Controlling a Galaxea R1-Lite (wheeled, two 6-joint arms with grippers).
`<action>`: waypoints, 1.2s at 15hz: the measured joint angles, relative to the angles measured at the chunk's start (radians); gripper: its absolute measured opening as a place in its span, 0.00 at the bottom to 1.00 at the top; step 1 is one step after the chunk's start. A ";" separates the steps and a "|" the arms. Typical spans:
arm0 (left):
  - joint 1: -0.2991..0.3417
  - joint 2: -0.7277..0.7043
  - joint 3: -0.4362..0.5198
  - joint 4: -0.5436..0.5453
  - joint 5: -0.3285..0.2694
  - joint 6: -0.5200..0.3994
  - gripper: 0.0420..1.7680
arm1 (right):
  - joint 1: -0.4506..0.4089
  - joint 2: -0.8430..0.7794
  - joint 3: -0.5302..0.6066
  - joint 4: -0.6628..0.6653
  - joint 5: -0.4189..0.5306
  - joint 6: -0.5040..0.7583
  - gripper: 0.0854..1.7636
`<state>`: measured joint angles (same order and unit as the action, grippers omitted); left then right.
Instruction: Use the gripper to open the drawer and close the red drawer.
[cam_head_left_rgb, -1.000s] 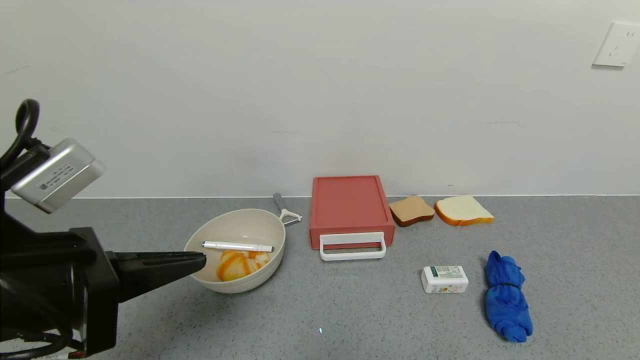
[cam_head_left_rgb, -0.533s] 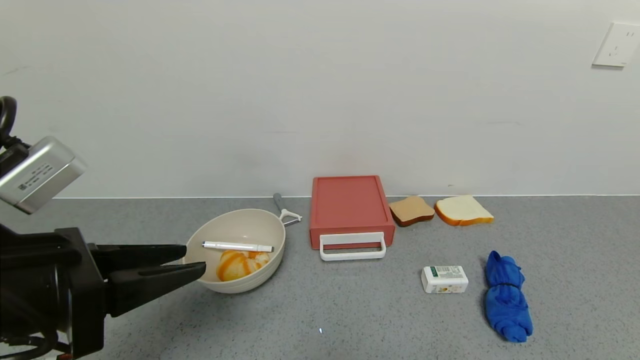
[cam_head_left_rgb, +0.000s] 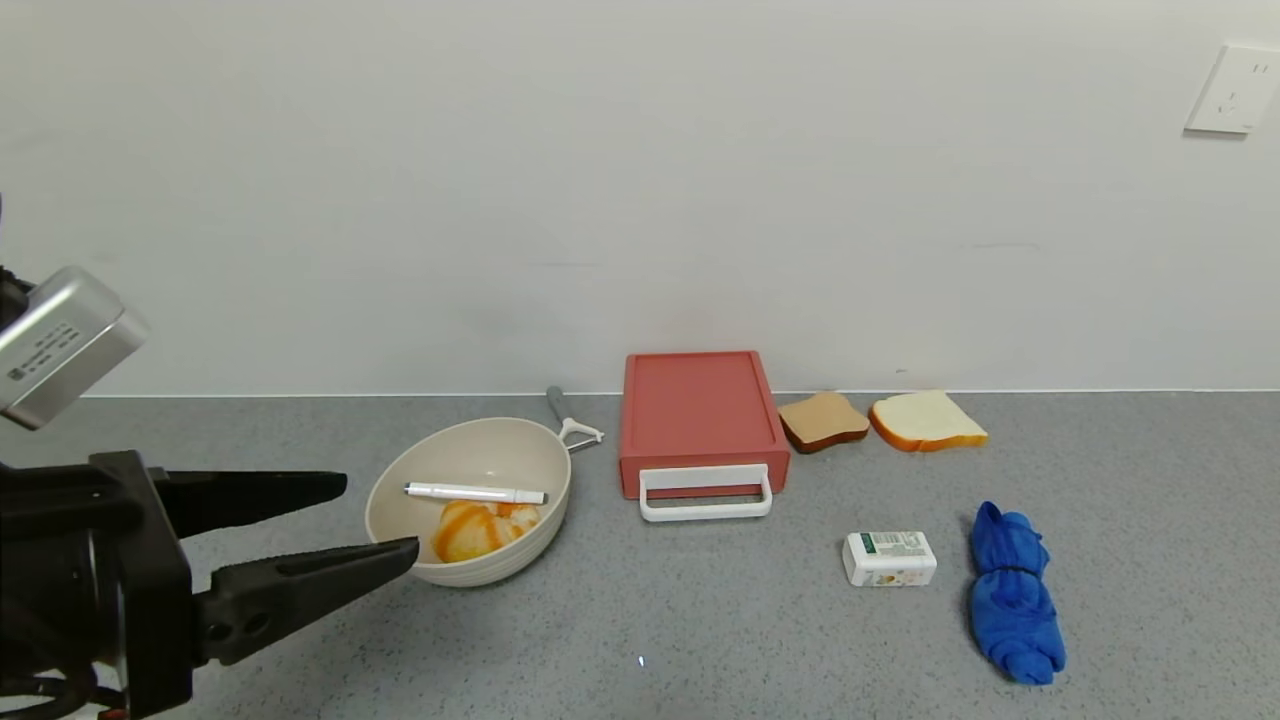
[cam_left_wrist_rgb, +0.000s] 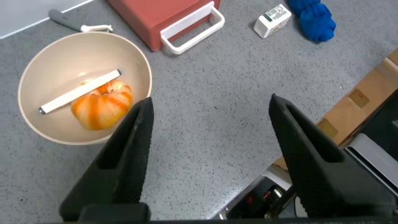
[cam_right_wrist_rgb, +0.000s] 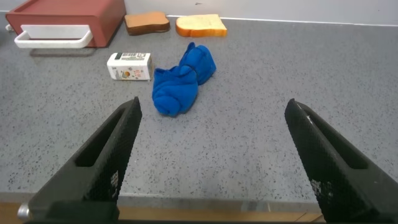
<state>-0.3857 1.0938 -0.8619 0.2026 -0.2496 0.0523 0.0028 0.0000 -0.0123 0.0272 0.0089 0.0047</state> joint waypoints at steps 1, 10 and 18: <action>0.006 -0.005 0.000 0.000 0.005 0.005 0.79 | 0.000 0.000 0.000 0.000 0.000 0.000 0.96; 0.017 -0.139 0.060 0.006 0.211 0.034 0.91 | 0.000 0.000 0.000 0.000 0.000 0.000 0.96; 0.121 -0.437 0.129 0.021 0.274 0.035 0.95 | 0.000 0.000 0.000 0.000 0.000 0.000 0.96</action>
<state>-0.2649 0.6566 -0.7326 0.2232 0.0240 0.0874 0.0032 0.0000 -0.0123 0.0272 0.0089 0.0043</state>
